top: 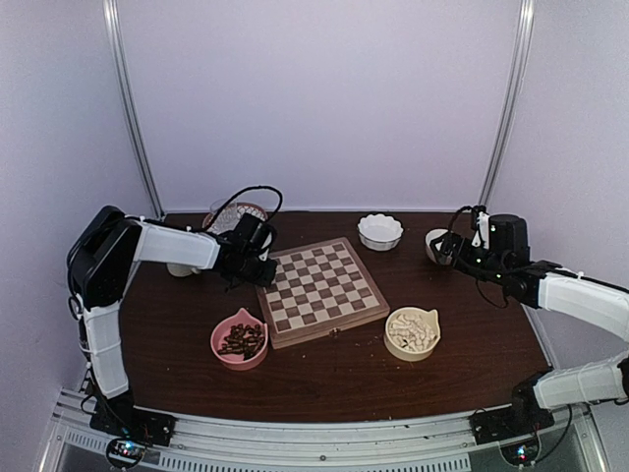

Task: Set up the chess pieces on the board
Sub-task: Place the pawn on a7, then pick up the bishop from the storage box.

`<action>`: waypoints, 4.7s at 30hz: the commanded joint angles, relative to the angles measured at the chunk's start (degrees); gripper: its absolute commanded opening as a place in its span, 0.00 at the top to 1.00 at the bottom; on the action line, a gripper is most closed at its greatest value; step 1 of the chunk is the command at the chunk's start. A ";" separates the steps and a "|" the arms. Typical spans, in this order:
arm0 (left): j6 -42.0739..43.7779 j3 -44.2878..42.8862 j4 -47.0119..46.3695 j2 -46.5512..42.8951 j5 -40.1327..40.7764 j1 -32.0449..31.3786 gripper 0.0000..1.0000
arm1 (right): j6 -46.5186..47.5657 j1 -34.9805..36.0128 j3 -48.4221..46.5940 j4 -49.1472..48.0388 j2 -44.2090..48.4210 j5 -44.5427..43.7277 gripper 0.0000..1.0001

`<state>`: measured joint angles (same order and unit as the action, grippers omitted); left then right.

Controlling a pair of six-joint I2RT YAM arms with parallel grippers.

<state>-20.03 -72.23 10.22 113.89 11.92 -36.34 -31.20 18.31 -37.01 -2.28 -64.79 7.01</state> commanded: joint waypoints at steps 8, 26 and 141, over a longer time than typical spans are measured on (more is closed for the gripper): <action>-1.47 -2.52 0.99 3.28 -1.09 2.27 0.78 | 0.75 0.36 -0.43 0.26 1.16 -1.33 0.02; -1.31 -2.40 -0.06 3.35 -6.21 2.32 0.80 | 0.83 0.39 -0.51 0.21 1.12 -1.37 0.02; -1.77 38.64 8.36 -41.42 -17.79 -5.32 0.56 | 1.58 2.26 -2.45 0.96 0.21 2.30 0.03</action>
<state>-21.39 -33.54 18.09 71.81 -6.57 -41.47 -29.85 20.25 -38.06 -1.06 -64.99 9.04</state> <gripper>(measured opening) 0.437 0.968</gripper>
